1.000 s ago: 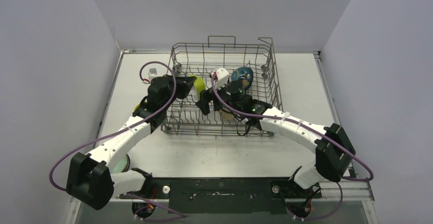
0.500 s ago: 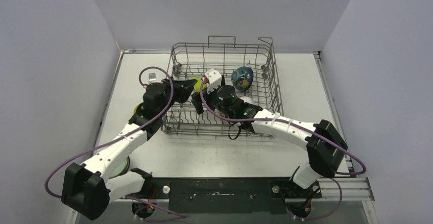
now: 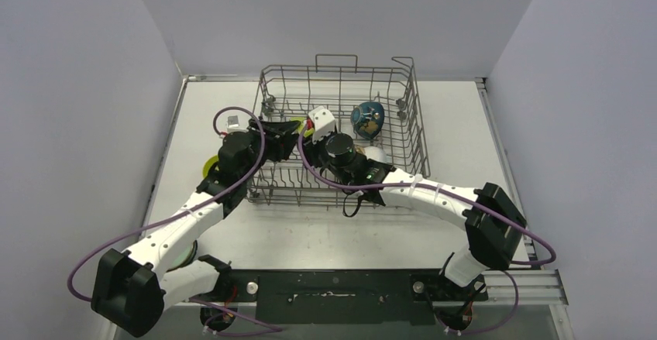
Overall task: Load the bowls into the dish rack
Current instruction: Place the bowl in the dish rack.
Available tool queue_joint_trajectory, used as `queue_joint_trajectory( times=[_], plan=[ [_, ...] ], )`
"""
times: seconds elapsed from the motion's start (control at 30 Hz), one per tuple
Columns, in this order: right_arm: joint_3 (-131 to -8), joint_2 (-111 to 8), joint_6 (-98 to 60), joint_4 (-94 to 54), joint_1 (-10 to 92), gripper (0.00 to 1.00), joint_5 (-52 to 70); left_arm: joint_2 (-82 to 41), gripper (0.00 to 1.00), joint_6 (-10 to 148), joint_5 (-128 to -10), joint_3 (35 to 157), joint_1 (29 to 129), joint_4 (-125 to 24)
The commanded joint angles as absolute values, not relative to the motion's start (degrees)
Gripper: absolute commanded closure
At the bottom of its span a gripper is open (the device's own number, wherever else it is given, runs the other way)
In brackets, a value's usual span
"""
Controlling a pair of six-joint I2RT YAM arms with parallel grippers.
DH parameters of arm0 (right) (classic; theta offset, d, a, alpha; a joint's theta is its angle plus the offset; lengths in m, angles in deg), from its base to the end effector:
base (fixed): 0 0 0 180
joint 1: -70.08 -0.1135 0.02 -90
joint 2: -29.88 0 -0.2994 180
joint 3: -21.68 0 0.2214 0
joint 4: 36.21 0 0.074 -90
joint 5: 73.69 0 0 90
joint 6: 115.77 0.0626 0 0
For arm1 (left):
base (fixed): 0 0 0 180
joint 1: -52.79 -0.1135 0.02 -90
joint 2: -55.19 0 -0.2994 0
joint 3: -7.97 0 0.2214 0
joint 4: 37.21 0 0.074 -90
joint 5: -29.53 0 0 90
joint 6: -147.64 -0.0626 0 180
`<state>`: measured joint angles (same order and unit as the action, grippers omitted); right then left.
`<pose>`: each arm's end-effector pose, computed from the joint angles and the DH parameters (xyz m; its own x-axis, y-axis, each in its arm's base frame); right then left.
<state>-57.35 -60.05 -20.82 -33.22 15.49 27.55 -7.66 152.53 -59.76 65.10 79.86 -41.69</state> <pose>0.2235 0.2933 0.3385 -0.1981 -0.1326 -0.9712 -0.6752 0.7367 0.0371 0.2124 -0.1077 0.3337 -0.4291 -0.8995 0.0817 -0.1950 0.0039 -0.9808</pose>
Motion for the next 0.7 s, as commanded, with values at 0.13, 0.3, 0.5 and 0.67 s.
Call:
queue_joint_trajectory(
  times=[0.13, 0.3, 0.5, 0.67],
  plan=[
    [-58.6, -56.33, -17.19, -30.11, 17.52, 0.95, 32.02, -3.12, 0.26, 145.27, -58.19, 62.2, 79.09, -37.09],
    [-58.47, -55.29, -10.97, -26.06, 23.63, 0.95, 26.19, -0.95, 0.14, 137.31, -59.9, 61.32, 76.62, -35.77],
    [-58.52, -54.76, -7.49, -23.8, 30.66, 0.95, 17.61, 0.06, 0.1, 129.19, -67.79, 61.76, 72.66, -34.41],
    [-60.63, -54.55, -6.22, -22.01, 33.9, 0.95, 10.17, 0.72, 0.09, 121.04, -73.13, 63.42, 70.85, -39.09]
  ],
)
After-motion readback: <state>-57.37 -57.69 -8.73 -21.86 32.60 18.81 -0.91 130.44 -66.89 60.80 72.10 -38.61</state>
